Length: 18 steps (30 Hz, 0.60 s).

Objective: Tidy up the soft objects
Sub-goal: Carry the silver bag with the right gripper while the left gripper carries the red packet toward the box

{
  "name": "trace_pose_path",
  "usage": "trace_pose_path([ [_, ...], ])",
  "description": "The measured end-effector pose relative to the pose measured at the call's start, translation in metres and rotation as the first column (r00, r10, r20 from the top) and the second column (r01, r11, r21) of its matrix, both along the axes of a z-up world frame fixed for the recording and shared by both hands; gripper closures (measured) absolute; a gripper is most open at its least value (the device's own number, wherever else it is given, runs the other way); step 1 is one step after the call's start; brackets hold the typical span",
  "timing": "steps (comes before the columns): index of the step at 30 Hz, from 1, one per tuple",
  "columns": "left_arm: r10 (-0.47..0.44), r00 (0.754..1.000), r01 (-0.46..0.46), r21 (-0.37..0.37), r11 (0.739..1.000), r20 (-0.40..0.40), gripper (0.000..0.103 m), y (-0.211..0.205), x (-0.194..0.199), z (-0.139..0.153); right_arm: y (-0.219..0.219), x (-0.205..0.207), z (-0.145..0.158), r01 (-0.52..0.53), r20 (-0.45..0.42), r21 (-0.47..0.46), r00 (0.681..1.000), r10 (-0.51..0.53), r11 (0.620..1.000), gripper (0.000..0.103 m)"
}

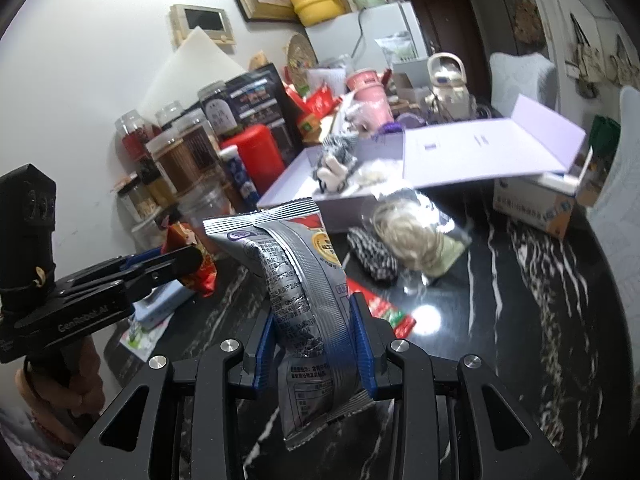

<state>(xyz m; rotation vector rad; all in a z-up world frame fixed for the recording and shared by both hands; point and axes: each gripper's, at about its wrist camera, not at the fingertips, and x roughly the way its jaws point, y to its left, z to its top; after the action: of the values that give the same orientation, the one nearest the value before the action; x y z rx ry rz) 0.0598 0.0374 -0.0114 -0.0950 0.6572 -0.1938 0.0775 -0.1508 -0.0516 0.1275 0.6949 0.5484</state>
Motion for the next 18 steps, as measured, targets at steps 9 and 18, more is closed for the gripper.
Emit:
trace_pose_path([
  [9,0.004,0.994,-0.006,0.022,1.0,0.112,0.069,0.003,0.021,0.034,0.009,0.027,0.038,-0.038,0.089,0.033,0.995,0.035,0.999,0.069],
  [18,0.007,0.986,-0.005,-0.01,1.0,0.164,0.069,0.012,0.066,0.05,0.026,0.071,0.067,-0.063,0.149,0.015,0.987,0.06,0.998,0.069],
])
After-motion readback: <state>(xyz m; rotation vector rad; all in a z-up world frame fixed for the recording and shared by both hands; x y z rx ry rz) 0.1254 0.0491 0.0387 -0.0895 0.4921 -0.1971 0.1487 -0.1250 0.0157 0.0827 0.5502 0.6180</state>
